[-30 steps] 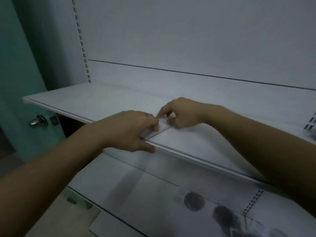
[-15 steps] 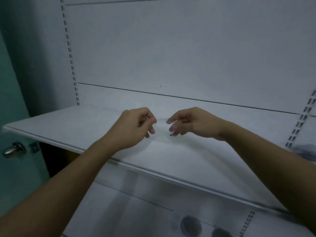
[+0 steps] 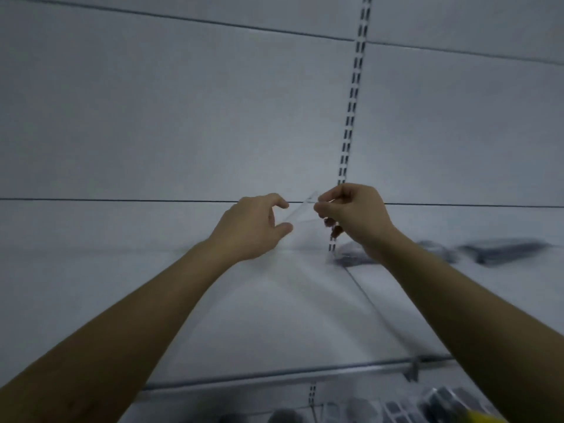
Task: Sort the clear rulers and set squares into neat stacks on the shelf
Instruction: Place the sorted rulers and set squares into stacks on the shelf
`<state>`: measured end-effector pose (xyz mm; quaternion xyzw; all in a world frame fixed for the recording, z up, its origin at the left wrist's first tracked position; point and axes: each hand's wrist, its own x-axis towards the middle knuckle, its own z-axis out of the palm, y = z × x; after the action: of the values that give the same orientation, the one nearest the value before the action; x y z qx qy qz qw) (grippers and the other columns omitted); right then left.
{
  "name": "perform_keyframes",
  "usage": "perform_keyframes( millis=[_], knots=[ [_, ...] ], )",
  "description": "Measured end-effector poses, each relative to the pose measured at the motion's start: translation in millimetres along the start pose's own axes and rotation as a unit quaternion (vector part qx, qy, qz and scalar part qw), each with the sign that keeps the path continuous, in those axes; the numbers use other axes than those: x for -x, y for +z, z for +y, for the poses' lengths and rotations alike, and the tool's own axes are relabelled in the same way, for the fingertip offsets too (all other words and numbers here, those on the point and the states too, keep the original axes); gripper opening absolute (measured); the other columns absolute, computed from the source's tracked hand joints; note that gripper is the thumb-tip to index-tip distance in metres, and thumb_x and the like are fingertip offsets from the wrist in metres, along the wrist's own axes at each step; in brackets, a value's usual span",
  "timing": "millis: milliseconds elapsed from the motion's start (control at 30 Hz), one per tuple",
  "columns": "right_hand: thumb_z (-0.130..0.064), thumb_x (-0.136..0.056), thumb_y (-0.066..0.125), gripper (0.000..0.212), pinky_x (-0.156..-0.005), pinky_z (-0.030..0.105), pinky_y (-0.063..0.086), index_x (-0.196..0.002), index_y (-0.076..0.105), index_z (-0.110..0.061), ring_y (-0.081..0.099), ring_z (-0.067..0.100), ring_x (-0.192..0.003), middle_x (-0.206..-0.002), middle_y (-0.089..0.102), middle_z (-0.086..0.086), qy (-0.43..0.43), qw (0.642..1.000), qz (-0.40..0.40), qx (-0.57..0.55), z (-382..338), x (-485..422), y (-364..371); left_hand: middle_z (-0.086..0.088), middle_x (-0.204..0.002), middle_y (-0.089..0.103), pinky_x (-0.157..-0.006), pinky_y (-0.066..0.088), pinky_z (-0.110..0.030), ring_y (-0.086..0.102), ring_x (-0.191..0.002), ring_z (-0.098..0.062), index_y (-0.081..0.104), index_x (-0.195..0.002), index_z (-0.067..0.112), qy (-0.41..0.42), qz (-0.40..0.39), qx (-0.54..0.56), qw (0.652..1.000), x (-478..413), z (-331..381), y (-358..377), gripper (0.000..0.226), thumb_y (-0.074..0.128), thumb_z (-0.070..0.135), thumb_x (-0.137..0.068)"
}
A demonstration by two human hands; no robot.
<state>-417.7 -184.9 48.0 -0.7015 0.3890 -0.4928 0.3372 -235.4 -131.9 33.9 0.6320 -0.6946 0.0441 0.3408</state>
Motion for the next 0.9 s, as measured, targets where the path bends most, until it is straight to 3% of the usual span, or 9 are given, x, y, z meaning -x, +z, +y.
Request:
perform_keyframes(
  millis=[133, 300, 400, 533, 667, 733, 800, 900],
  knots=[
    [-0.007, -0.082, 0.07, 0.001, -0.052, 0.025, 0.051, -0.083, 0.07, -0.006, 0.062, 0.015, -0.06, -0.072, 0.069, 0.007, 0.017, 1.0, 0.021, -0.01, 19, -5, -66, 0.011, -0.083, 0.056, -0.071, 0.049, -0.032, 0.058, -0.079, -0.015, 0.051, -0.124, 0.036, 0.059, -0.034, -0.046, 0.997, -30, 68, 49, 0.057, 0.067, 0.059, -0.075],
    [-0.017, -0.085, 0.07, 0.007, -0.054, 0.023, 0.051, -0.084, 0.072, -0.01, 0.062, 0.014, -0.065, -0.076, 0.071, 0.004, 0.02, 0.999, 0.039, 0.016, 50, -15, -151, 0.008, -0.064, 0.053, -0.056, 0.038, -0.026, 0.05, -0.058, -0.008, 0.065, -0.088, 0.028, 0.031, -0.045, 0.057, 0.997, -66, 122, 96, 0.021, 0.072, 0.045, -0.079],
    [-0.018, -0.085, 0.071, 0.008, -0.056, 0.025, 0.051, -0.086, 0.073, -0.01, 0.062, 0.012, -0.065, -0.076, 0.071, 0.003, 0.02, 0.999, 0.031, -0.007, 69, -21, -194, 0.005, -0.059, 0.055, -0.058, 0.042, -0.025, 0.05, -0.054, -0.01, 0.067, -0.078, 0.026, 0.02, -0.052, 0.098, 0.994, -83, 152, 116, 0.014, 0.074, 0.039, -0.079],
    [-0.019, -0.086, 0.07, 0.009, -0.058, 0.026, 0.054, -0.088, 0.073, -0.011, 0.062, 0.012, -0.066, -0.076, 0.071, 0.003, 0.003, 1.0, 0.026, -0.014, 95, -31, -242, 0.005, -0.059, 0.066, -0.056, 0.042, -0.021, 0.059, -0.052, -0.008, 0.069, -0.081, 0.022, 0.012, -0.072, 0.136, 0.988, -102, 190, 146, 0.01, 0.07, 0.031, -0.084],
    [-0.016, -0.086, 0.07, 0.007, -0.063, 0.029, 0.055, -0.087, 0.072, -0.01, 0.064, 0.011, -0.065, -0.078, 0.071, 0.003, 0.004, 1.0, 0.022, 0.019, 120, -42, -283, 0.01, -0.049, 0.048, -0.046, 0.031, -0.017, 0.042, -0.043, -0.004, 0.071, -0.075, 0.026, 0.003, -0.059, 0.128, 0.99, -115, 215, 173, 0.011, 0.073, 0.036, -0.08],
    [-0.017, -0.085, 0.071, 0.007, -0.058, 0.027, 0.054, -0.086, 0.072, -0.01, 0.064, 0.012, -0.064, -0.077, 0.07, 0.003, 0.011, 1.0, 0.003, 0.021, 130, -46, -298, 0.01, -0.046, 0.046, -0.041, 0.029, -0.012, 0.042, -0.041, -0.002, 0.073, -0.076, 0.024, -0.001, -0.055, 0.13, 0.99, -119, 223, 185, 0.011, 0.072, 0.035, -0.08],
    [-0.016, -0.084, 0.072, 0.007, -0.054, 0.025, 0.05, -0.084, 0.072, -0.008, 0.063, 0.013, -0.062, -0.072, 0.069, 0.004, 0.01, 1.0, -0.008, 0.013, 136, -51, -306, 0.009, -0.048, 0.048, -0.044, 0.031, -0.011, 0.043, -0.042, -0.002, 0.073, -0.078, 0.024, -0.003, -0.05, 0.123, 0.991, -122, 229, 196, 0.011, 0.071, 0.034, -0.081],
    [-0.015, -0.084, 0.071, 0.009, -0.051, 0.025, 0.048, -0.082, 0.072, -0.006, 0.061, 0.014, -0.059, -0.068, 0.067, 0.005, 0.0, 1.0, 0.005, -0.001, 143, -59, -309, 0.01, -0.055, 0.053, -0.054, 0.038, -0.02, 0.046, -0.048, -0.002, 0.07, -0.084, 0.028, 0.007, -0.073, 0.109, 0.991, -126, 239, 209, 0.015, 0.072, 0.042, -0.079]
  ],
)
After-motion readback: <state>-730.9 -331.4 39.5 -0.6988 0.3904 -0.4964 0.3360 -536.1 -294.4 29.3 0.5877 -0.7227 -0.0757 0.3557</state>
